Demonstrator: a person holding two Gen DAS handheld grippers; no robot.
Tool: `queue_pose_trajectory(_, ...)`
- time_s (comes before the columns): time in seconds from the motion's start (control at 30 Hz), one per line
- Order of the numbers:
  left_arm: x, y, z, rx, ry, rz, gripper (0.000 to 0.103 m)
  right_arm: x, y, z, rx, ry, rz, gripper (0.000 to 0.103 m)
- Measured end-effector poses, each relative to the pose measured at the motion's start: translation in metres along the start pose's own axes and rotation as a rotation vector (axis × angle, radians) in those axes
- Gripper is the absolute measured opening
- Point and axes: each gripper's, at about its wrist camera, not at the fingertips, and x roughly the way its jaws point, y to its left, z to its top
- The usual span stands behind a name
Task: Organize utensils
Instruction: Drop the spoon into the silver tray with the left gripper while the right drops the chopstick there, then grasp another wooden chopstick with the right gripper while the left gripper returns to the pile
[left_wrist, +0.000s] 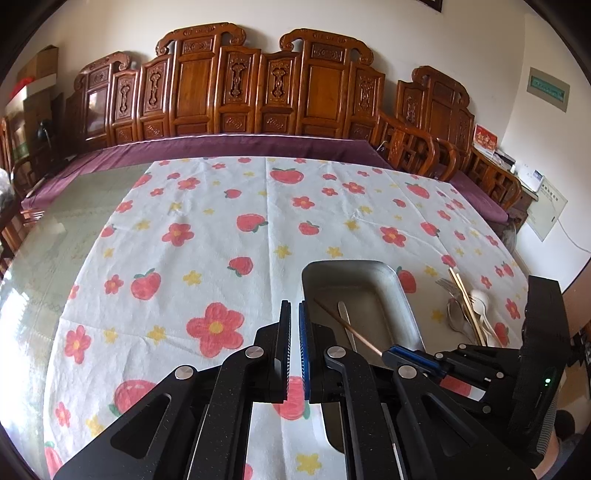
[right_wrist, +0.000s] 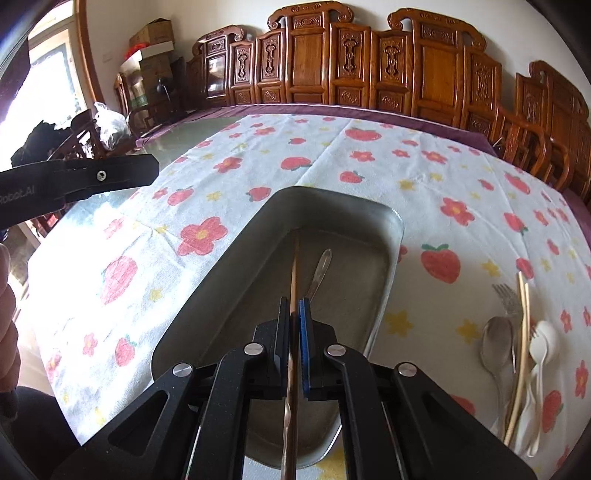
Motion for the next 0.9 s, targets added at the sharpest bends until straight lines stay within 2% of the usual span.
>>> queue_pose_trajectory(0.13,0.002,-0.003,-0.001,0.006,0.004,0.003,0.003,0.007,0.000,-0.003,0.019,0.025,0.057,0.007)
queue_pose_trajectory(0.23,0.002,-0.004,-0.001,0.008,0.006,0.003,0.003,0.004,-0.001,-0.005,0.017,0.013,0.076,0.007)
queue_pose_trajectory(0.3,0.003,-0.005,-0.001,0.008,0.007,0.001,0.003,-0.002,-0.005,-0.006,0.026,0.004,0.084,0.011)
queue_pose_trajectory(0.47,0.006,-0.018,-0.003,0.021,0.010,-0.019,0.004,-0.037,-0.028,-0.005,0.058,-0.061,0.106,0.013)
queue_pose_trajectory(0.57,0.008,-0.030,-0.004,0.040,0.011,-0.033,0.008,-0.061,-0.046,-0.005,0.067,-0.096,0.108,0.013)
queue_pose_trajectory(0.73,0.014,-0.050,-0.007,0.056,0.021,-0.066,0.010,-0.102,-0.088,-0.013,0.070,-0.139,0.037,0.013)
queue_pose_trajectory(0.8,0.015,-0.061,-0.009,0.067,0.022,-0.075,0.013,-0.114,-0.108,-0.021,0.069,-0.144,-0.020,0.017)
queue_pose_trajectory(0.87,0.017,-0.071,-0.010,0.081,0.024,-0.090,0.013,-0.118,-0.127,-0.029,0.077,-0.138,-0.064,0.026)
queue_pose_trajectory(0.9,0.019,-0.078,-0.011,0.088,0.026,-0.097,0.013,-0.120,-0.138,-0.033,0.087,-0.131,-0.084,0.026)
